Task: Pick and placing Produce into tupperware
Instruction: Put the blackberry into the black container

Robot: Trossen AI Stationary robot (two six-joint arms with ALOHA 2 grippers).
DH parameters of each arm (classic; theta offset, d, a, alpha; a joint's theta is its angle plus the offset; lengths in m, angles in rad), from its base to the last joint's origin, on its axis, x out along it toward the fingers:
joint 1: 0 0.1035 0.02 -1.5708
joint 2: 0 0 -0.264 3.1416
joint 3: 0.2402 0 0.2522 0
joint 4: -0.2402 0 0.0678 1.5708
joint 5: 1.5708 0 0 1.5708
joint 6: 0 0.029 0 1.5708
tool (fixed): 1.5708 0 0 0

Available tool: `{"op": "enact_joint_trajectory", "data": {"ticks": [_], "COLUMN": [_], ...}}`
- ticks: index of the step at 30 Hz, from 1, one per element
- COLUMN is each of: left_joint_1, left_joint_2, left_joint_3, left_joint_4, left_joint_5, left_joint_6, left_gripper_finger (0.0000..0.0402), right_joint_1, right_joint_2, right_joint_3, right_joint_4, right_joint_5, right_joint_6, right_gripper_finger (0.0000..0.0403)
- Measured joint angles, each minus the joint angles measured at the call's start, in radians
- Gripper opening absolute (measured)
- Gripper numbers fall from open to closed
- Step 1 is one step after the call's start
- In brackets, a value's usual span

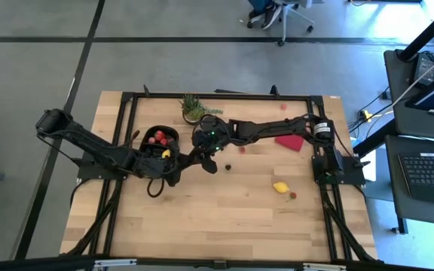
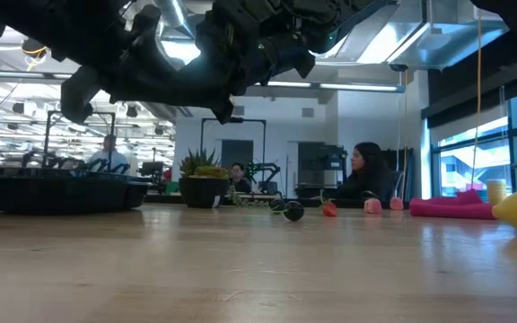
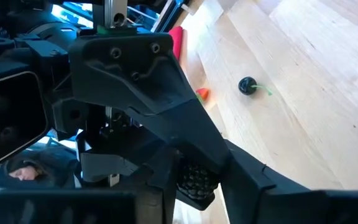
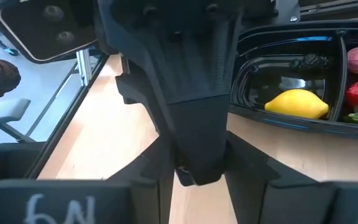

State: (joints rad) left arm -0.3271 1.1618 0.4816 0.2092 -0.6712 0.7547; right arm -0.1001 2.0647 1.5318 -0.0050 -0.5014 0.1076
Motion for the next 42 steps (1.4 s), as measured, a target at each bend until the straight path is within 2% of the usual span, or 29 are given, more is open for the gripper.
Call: {"op": "enact_joint_trajectory", "data": {"ticks": [5, 10, 16, 23, 31, 33, 36, 39, 42], "left_joint_1": [0.001, 0.001, 0.001, 0.0, -0.006, -0.013, -0.022, -0.026, -0.015], "left_joint_2": [0.0, 0.0, 0.0, 0.0, -0.007, -0.018, -0.037, -0.069, -0.09], "left_joint_3": [0.0, 0.0, 0.0, 0.001, 0.001, 0.001, 0.001, 0.007, 0.038], "left_joint_4": [-0.002, -0.004, -0.01, -0.015, -0.073, -0.14, -0.276, -0.493, -0.738], "left_joint_5": [-0.001, -0.001, -0.001, -0.036, -0.18, -0.206, -0.198, -0.19, -0.093], "left_joint_6": [-0.002, 0.018, 0.019, 0.011, -0.033, -0.103, -0.29, -0.541, -0.853], "left_gripper_finger": [0.0121, 0.0085, 0.0083, 0.0083, 0.0082, 0.0082, 0.0082, 0.0081, 0.0081], "right_joint_1": [0.0, 0.0, 0.0, -0.001, -0.003, -0.006, -0.008, -0.009, -0.018], "right_joint_2": [0.0, 0.0, 0.0, 0.0, 0.002, 0.002, 0.002, 0.002, 0.002], "right_joint_3": [0.0, 0.0, 0.0, 0.001, 0.0, 0.0, 0.0, 0.0, 0.0], "right_joint_4": [0.003, 0.003, 0.003, -0.009, -0.226, -0.284, -0.326, -0.34, -0.328], "right_joint_5": [-0.004, -0.013, -0.015, -0.009, -0.041, -0.015, 0.038, 0.077, 0.085], "right_joint_6": [-0.005, -0.003, -0.003, 0.062, 0.043, 0.019, -0.02, -0.051, -0.061], "right_gripper_finger": [0.0114, 0.0114, 0.0115, 0.0165, 0.0209, 0.0218, 0.023, 0.0235, 0.0236]}}
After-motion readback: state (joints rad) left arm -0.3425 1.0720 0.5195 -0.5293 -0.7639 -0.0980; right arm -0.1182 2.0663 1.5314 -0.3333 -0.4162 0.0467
